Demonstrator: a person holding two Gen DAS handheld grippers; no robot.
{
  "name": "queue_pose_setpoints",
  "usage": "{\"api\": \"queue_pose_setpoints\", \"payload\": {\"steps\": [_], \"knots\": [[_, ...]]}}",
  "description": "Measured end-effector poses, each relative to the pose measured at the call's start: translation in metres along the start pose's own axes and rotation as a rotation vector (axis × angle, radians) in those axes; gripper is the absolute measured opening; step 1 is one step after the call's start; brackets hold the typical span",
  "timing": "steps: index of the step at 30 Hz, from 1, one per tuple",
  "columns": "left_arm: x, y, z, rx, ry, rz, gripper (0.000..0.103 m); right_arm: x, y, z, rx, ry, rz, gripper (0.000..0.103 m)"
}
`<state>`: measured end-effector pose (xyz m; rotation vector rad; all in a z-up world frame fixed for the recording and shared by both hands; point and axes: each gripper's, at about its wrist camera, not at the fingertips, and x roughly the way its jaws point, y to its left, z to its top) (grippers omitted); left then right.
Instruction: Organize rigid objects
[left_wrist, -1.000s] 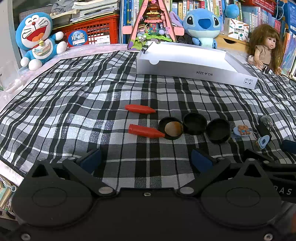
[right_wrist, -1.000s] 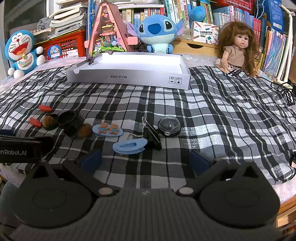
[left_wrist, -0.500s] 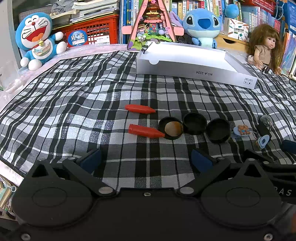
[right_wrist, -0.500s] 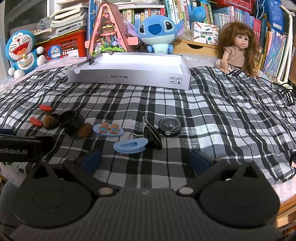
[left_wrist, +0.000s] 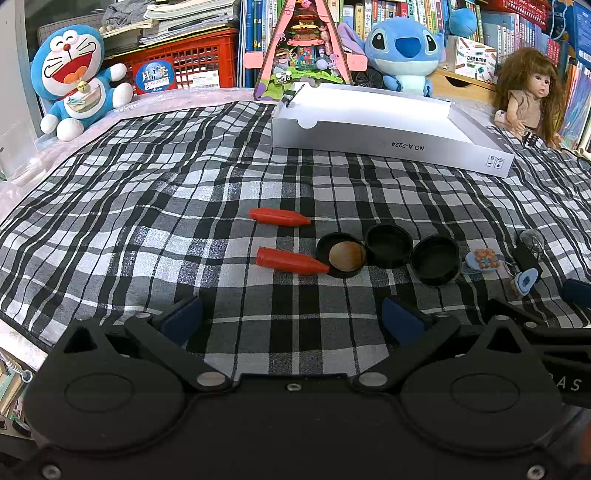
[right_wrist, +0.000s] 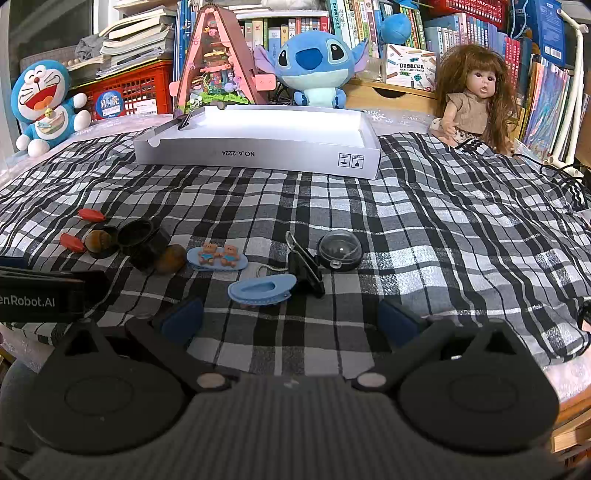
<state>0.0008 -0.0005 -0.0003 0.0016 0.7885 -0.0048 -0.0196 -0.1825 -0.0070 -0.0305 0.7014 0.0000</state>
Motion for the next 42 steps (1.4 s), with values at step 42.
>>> {"api": "queue_pose_setpoints", "payload": {"steps": [42], "knots": [[-0.0005, 0.0026, -0.0007, -0.002, -0.012, 0.0, 0.103, -0.0045, -0.002, -0.0046, 0.001, -0.04, 0.005, 0.103]]}}
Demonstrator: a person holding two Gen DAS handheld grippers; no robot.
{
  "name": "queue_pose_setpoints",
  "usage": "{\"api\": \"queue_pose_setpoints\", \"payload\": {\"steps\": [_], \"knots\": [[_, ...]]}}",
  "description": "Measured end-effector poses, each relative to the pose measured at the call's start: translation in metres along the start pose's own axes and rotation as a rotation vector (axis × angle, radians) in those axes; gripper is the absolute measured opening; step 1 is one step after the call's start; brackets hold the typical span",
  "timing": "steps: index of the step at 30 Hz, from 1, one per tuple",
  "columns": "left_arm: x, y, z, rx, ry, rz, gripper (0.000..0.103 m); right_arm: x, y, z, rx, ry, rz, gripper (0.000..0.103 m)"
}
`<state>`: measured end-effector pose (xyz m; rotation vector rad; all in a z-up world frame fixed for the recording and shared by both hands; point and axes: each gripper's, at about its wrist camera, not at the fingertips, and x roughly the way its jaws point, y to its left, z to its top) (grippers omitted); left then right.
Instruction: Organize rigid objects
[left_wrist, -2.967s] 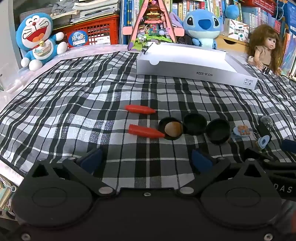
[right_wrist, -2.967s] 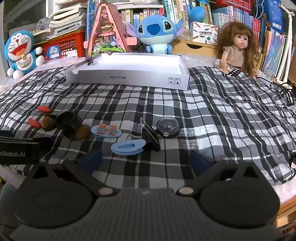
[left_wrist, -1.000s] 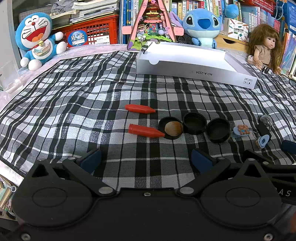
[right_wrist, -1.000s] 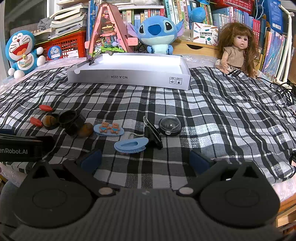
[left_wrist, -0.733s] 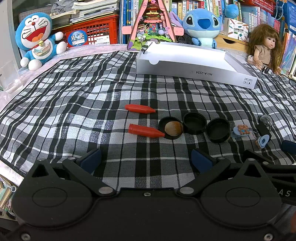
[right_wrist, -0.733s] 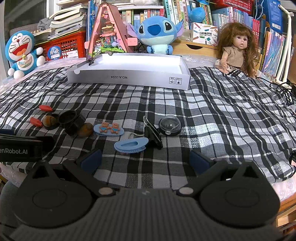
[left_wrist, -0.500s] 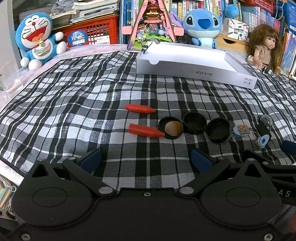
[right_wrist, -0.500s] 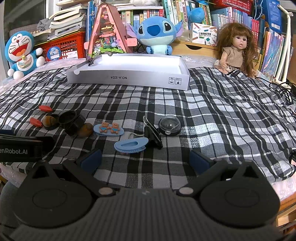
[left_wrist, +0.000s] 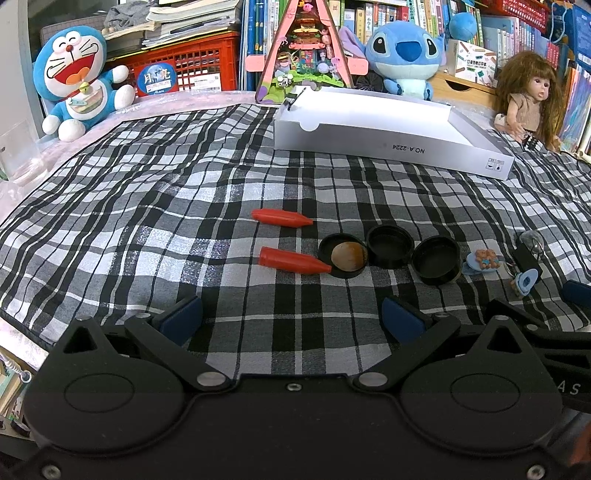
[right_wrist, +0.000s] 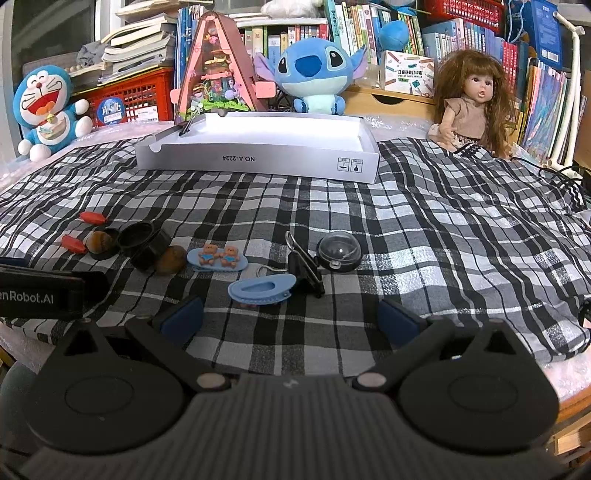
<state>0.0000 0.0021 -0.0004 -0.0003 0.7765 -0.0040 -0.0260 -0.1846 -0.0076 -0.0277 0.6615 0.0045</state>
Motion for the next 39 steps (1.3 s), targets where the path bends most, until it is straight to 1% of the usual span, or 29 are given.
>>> {"api": "queue_pose_setpoints", "payload": {"steps": [6, 8, 9, 12, 13, 14, 18, 20, 21, 22, 24, 26, 28, 30, 34, 39], "knots": [[-0.009, 0.002, -0.009, 0.024, -0.039, -0.021, 0.103, -0.003, 0.0, -0.001, 0.005, -0.007, -0.003, 0.103], [-0.009, 0.004, -0.01, 0.03, -0.04, -0.032, 0.102, -0.008, 0.0, -0.005, 0.014, -0.028, 0.017, 0.103], [-0.01, 0.005, -0.01, 0.03, -0.041, -0.04, 0.102, -0.011, 0.0, -0.006, 0.015, -0.041, 0.036, 0.101], [-0.012, 0.005, -0.01, 0.05, -0.062, -0.066, 0.094, -0.018, 0.002, -0.01, 0.008, -0.083, 0.075, 0.096], [-0.013, 0.004, -0.009, 0.064, -0.07, -0.075, 0.089, -0.019, 0.002, -0.01, -0.002, -0.094, 0.085, 0.095], [-0.015, 0.003, -0.01, 0.072, -0.077, -0.083, 0.085, -0.02, 0.003, -0.009, -0.008, -0.105, 0.096, 0.093], [-0.015, 0.001, -0.008, 0.079, -0.105, -0.116, 0.081, -0.023, 0.005, -0.006, -0.044, -0.138, 0.134, 0.078], [-0.013, 0.0, -0.007, 0.094, -0.125, -0.106, 0.079, -0.025, 0.007, -0.005, -0.073, -0.143, 0.154, 0.075], [-0.012, 0.0, -0.006, 0.103, -0.141, -0.095, 0.079, -0.024, 0.008, -0.004, -0.085, -0.14, 0.162, 0.071], [-0.012, 0.0, -0.005, 0.11, -0.153, -0.089, 0.078, -0.024, 0.008, -0.004, -0.092, -0.139, 0.166, 0.069], [-0.01, 0.002, -0.004, 0.12, -0.178, -0.091, 0.076, -0.021, 0.006, -0.004, -0.101, -0.131, 0.176, 0.061], [-0.006, 0.005, -0.003, 0.118, -0.182, -0.101, 0.07, -0.02, 0.004, -0.003, -0.109, -0.134, 0.185, 0.057], [-0.002, 0.01, -0.003, 0.105, -0.178, -0.115, 0.067, -0.018, 0.002, -0.002, -0.122, -0.136, 0.192, 0.055], [0.001, 0.014, -0.003, 0.092, -0.175, -0.126, 0.067, -0.017, 0.001, -0.002, -0.132, -0.136, 0.198, 0.055], [0.002, 0.016, -0.007, 0.103, -0.189, -0.127, 0.067, -0.013, 0.0, 0.0, -0.17, -0.142, 0.19, 0.064], [0.003, 0.015, -0.008, 0.111, -0.201, -0.123, 0.067, -0.009, -0.006, 0.002, -0.189, -0.133, 0.205, 0.065]]}}
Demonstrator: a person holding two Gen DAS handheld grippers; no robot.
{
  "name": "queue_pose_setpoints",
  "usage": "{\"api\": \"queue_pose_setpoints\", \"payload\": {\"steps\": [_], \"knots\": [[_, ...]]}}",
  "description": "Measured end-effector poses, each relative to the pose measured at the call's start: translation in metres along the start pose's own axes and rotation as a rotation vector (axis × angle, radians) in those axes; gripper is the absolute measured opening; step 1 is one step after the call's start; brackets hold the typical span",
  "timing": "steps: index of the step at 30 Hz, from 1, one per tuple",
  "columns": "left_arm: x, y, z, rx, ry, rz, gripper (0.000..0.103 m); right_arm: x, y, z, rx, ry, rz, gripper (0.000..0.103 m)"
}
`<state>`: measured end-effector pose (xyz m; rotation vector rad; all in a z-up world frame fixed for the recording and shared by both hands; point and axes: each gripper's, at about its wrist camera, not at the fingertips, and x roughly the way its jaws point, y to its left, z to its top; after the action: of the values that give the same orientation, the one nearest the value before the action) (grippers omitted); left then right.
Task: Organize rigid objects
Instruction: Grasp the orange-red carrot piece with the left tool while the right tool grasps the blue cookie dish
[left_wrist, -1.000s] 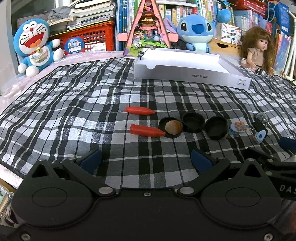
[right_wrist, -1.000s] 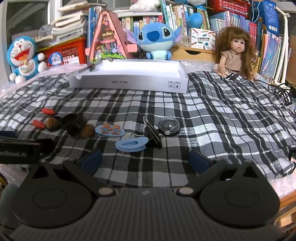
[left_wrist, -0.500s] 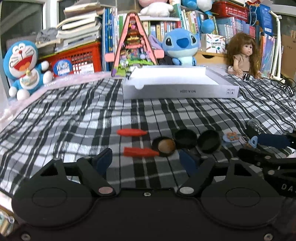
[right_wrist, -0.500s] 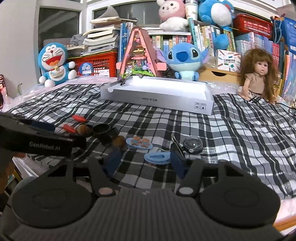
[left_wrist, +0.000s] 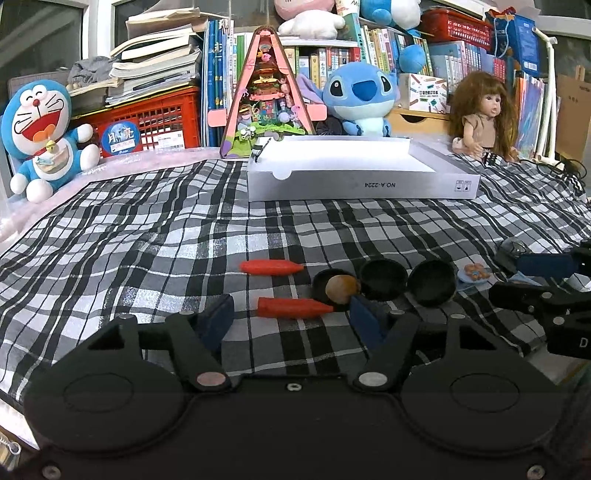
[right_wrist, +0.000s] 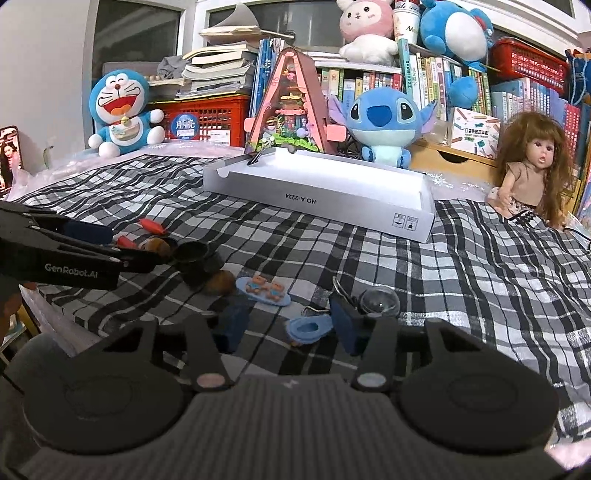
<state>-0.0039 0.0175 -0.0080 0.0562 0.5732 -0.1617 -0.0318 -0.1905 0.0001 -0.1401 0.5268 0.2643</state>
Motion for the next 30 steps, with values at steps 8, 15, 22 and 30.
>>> {"api": "queue_pose_setpoints", "payload": {"steps": [8, 15, 22, 30], "knots": [[0.0, 0.001, -0.001, -0.011, -0.003, -0.006, 0.063, -0.006, -0.011, -0.005, -0.005, 0.017, 0.029, 0.065], [-0.001, 0.001, 0.0, -0.014, -0.009, -0.024, 0.047, -0.013, -0.019, -0.012, 0.05, 0.024, -0.003, 0.065], [-0.002, 0.001, 0.0, -0.015, -0.009, -0.026, 0.042, -0.018, -0.027, -0.013, 0.072, 0.044, -0.062, 0.041], [-0.003, 0.0, -0.002, -0.016, -0.006, -0.019, 0.042, -0.025, -0.039, -0.015, 0.061, 0.071, -0.092, 0.051]]}}
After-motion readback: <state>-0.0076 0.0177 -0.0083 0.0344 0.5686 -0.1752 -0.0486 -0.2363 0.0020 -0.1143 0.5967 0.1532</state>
